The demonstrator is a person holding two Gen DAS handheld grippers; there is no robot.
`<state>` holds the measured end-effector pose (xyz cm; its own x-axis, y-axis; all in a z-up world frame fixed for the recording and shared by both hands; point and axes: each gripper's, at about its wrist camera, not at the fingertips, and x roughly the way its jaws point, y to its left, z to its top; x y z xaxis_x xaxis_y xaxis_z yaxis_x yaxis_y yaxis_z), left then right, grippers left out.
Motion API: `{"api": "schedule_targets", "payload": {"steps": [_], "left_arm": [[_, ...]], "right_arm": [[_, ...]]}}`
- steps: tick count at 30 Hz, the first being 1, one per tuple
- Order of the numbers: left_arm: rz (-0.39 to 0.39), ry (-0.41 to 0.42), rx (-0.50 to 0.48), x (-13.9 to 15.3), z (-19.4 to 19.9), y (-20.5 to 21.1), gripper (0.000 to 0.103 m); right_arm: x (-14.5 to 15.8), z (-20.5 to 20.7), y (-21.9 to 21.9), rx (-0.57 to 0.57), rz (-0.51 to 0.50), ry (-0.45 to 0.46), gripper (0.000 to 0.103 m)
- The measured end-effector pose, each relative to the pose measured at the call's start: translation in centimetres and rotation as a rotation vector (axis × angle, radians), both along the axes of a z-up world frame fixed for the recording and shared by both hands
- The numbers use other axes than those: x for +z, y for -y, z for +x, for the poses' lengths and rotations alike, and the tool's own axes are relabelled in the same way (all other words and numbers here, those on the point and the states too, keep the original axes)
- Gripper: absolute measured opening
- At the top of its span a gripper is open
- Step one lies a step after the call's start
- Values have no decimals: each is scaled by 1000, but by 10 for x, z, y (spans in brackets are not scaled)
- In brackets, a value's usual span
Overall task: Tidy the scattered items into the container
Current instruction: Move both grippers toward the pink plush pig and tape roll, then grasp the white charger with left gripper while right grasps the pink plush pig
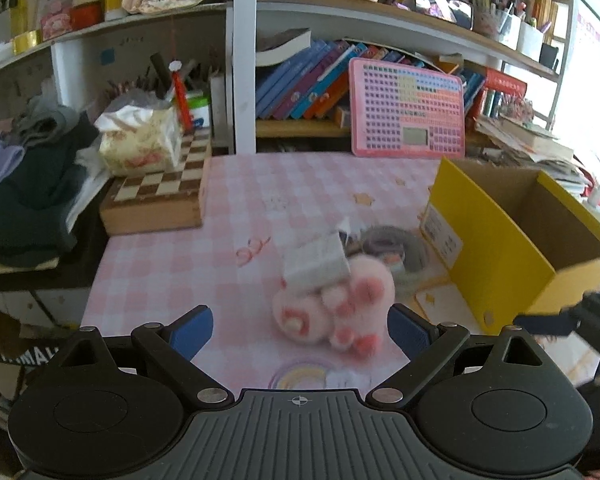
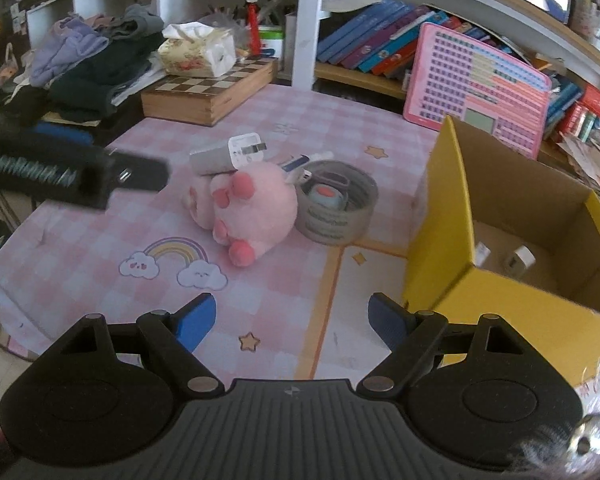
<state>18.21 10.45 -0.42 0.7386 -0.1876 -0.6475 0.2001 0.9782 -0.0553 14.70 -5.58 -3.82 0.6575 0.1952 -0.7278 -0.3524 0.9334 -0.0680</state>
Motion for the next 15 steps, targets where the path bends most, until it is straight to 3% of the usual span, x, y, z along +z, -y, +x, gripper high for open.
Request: {"api": "schedule_targets", "payload": {"steps": [15], "left_arm": [[-61, -74, 11, -23, 74, 14, 96]], "right_arm": [[-6, 52, -14, 134, 8, 31, 84]]}}
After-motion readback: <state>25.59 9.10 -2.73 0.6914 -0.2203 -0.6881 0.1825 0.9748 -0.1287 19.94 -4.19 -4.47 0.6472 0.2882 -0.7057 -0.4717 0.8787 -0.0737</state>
